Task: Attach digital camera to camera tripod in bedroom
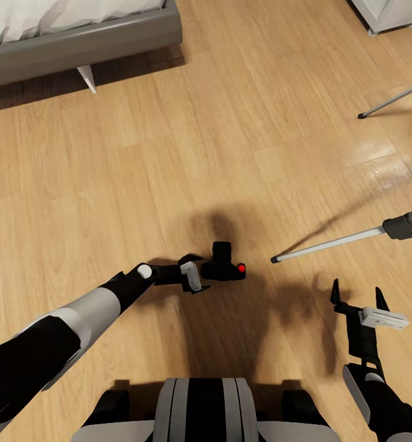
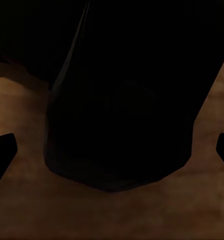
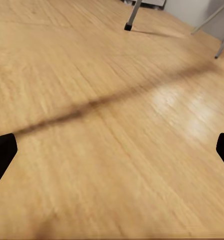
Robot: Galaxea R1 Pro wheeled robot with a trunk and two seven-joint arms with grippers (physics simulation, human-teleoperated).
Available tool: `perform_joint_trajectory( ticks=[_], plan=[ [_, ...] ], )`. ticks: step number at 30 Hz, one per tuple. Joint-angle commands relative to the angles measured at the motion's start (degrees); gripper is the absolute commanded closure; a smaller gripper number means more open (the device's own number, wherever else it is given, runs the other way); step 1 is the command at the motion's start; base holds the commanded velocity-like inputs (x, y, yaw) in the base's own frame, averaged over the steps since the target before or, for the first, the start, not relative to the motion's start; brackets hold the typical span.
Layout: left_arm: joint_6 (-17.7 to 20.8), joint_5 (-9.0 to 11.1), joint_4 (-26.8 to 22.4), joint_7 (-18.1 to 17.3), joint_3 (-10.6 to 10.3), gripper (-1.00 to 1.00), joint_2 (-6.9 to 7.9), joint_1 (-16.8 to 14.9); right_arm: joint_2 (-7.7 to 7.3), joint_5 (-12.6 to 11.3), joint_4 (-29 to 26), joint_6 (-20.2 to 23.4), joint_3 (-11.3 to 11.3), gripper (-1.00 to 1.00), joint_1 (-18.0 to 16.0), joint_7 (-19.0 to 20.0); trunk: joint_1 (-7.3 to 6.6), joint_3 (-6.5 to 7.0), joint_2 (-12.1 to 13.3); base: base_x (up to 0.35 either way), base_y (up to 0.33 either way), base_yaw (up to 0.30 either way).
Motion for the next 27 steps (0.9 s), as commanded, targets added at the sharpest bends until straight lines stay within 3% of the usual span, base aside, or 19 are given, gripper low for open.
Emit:
perform_joint_trajectory(
  ticks=[1, 27],
  plan=[
    [-0.3, -0.2, 0.0, 0.0, 0.0, -1.00, -0.01, 0.0, -0.02, -0.2, 0.0, -0.2, 0.1, -1.00, 0.0, -0.1, -0.01, -0.02, 0.0, 0.000, 0.000, 0.000],
    [-0.3, -0.2, 0.0, 0.0, -0.1, -1.00, 0.10, 0.0, 0.56, -0.1, 0.0, -0.2, 0.1, -1.00, 0.0, -0.1, -0.01, -0.02, 0.0, 0.000, 0.000, -0.070]
  ],
)
